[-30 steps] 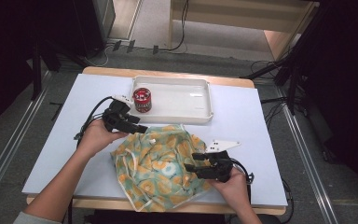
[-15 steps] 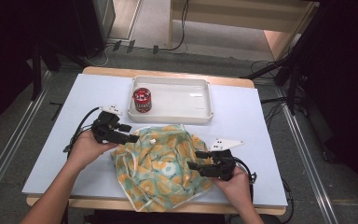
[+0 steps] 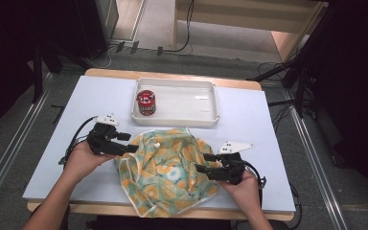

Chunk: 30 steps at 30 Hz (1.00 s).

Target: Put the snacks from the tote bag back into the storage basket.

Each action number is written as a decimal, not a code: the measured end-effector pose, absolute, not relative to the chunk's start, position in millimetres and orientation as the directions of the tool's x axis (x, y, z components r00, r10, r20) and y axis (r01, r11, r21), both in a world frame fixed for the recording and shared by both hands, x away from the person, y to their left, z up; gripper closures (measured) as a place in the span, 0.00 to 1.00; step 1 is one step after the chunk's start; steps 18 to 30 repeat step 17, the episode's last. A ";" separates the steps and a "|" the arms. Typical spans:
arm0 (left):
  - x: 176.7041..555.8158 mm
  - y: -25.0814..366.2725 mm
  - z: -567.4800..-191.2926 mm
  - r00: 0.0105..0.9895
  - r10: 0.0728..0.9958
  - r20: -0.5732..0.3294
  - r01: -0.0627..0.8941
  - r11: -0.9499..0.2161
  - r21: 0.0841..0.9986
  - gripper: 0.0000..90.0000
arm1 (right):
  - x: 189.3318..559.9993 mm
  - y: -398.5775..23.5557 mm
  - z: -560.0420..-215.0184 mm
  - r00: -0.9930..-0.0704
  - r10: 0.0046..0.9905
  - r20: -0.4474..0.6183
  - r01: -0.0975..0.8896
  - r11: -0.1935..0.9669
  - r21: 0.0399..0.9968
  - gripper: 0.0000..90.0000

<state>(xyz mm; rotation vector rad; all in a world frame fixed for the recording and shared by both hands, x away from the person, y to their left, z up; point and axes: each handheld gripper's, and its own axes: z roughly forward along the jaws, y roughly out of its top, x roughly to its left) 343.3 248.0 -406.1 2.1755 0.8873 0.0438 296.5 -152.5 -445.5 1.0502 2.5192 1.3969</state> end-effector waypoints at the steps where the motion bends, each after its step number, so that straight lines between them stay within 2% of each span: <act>1: 343.3 249.1 -406.7 0.757 0.607 -0.240 0.581 -0.460 0.671 0.41 | 296.7 -152.2 -445.7 -0.763 0.597 0.250 0.528 0.351 0.773 0.50; 30: 343.5 254.7 -409.9 0.740 0.622 -0.258 0.603 -0.441 0.665 0.40 | 298.1 -149.5 -446.2 -0.765 0.592 0.253 0.531 0.358 0.768 0.49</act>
